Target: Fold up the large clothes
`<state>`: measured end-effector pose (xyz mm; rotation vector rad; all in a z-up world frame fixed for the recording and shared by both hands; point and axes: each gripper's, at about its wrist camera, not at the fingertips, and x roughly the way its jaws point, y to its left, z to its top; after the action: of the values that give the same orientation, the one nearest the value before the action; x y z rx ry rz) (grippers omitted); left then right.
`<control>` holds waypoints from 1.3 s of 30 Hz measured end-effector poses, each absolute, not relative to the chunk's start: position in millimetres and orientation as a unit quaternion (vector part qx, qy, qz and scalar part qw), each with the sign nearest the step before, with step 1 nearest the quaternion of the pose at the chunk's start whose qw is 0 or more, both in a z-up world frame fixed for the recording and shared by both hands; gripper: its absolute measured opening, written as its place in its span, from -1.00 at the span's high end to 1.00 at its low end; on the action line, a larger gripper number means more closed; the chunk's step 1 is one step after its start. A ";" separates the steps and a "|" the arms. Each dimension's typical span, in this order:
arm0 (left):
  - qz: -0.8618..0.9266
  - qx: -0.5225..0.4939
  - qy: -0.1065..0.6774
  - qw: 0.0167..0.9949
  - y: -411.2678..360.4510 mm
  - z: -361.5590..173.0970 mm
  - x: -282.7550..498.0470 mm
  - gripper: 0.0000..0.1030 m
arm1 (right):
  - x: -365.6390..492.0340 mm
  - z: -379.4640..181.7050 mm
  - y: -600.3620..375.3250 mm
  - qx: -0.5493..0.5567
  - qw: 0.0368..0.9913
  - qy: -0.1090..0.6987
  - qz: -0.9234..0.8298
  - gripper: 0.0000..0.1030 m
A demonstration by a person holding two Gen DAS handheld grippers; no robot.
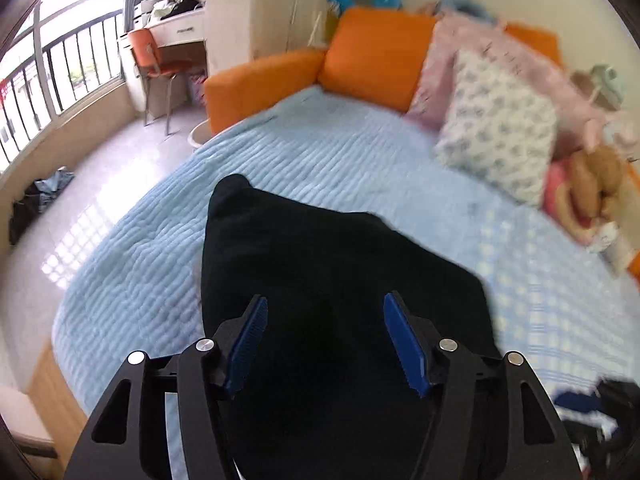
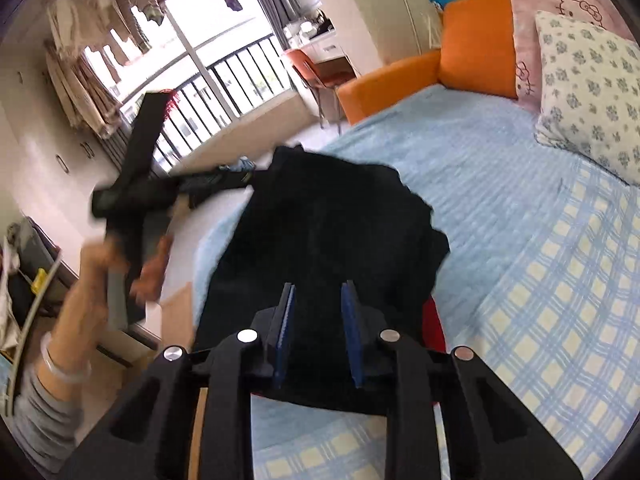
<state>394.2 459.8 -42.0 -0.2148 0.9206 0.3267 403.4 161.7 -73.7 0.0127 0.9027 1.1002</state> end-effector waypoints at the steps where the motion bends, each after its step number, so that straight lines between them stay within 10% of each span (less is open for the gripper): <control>1: 0.162 -0.108 0.451 0.871 466.2 -50.1 401.9 -0.17 | 405.0 -83.5 161.8 0.007 0.754 0.423 0.502 0.53; 17: 0.194 -0.119 0.430 0.873 492.7 -105.5 399.7 -0.11 | 405.1 -152.2 166.6 0.012 0.768 0.424 0.481 0.52; 19: 0.200 -0.108 0.408 0.884 474.7 -85.9 379.3 -0.24 | 394.2 -141.1 157.3 0.012 0.775 0.403 0.486 0.16; 21: 0.209 -0.076 0.366 0.904 443.6 -60.1 345.0 -0.65 | 370.3 -122.8 139.5 0.009 0.798 0.356 0.486 -0.75; 26: 0.238 -0.012 0.254 0.937 358.9 -18.4 249.4 -0.94 | 308.1 -97.7 99.7 -0.032 0.848 0.269 0.456 -0.73; 39: 0.283 -0.043 0.195 0.938 236.9 -75.4 120.9 -0.94 | 218.0 -135.1 35.8 -0.025 0.885 0.227 0.406 -0.91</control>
<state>120.9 236.9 -75.4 -0.0871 0.3980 0.5780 218.0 35.8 -135.1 -0.0518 0.4718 0.8447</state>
